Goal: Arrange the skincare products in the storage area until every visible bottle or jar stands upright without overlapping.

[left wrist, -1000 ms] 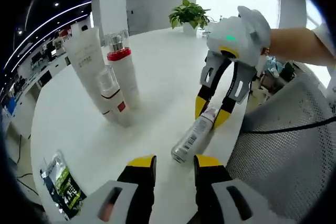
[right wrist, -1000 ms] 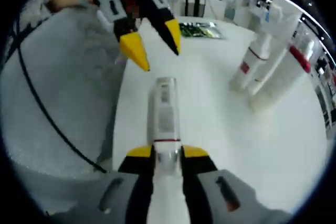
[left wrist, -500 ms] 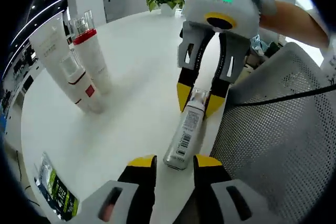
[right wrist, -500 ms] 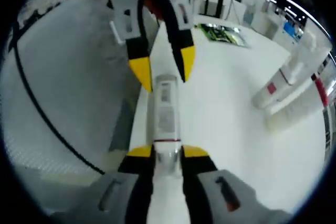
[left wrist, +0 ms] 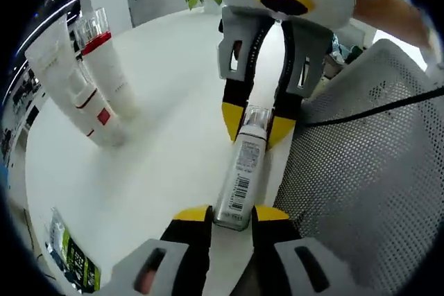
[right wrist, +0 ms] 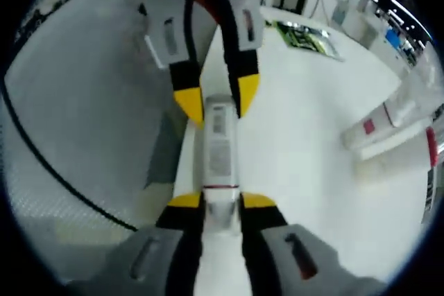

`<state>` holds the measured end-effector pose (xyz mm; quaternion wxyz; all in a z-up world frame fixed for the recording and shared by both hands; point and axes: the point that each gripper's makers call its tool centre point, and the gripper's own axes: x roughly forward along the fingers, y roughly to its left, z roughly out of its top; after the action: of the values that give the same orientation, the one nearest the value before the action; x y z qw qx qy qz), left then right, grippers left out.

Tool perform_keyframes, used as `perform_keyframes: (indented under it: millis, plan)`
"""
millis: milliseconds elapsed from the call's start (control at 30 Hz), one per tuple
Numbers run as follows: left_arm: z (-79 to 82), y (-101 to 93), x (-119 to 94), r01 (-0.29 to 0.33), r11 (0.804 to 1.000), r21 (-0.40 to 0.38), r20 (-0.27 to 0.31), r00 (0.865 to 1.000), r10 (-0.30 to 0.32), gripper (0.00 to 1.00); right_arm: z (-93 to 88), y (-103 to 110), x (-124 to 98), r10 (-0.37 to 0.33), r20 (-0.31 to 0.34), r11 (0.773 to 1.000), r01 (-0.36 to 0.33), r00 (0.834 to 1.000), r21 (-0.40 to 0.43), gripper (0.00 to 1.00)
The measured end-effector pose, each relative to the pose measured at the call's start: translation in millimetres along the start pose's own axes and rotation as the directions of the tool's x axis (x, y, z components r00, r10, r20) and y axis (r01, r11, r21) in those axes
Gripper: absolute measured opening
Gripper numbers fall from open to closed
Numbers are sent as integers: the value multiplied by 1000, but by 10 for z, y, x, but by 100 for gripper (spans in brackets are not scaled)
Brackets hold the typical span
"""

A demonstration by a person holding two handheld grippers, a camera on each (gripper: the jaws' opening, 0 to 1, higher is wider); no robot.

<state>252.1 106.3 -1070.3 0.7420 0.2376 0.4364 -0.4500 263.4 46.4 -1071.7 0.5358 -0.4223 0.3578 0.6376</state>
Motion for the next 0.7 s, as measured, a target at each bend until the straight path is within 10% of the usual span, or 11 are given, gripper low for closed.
perform_keyframes:
  millis: [700]
  plan:
    - [11, 11, 5, 9, 1000, -17, 20, 1000, -9, 21, -17, -9, 11, 10, -110, 1000, -7, 994, 26, 19]
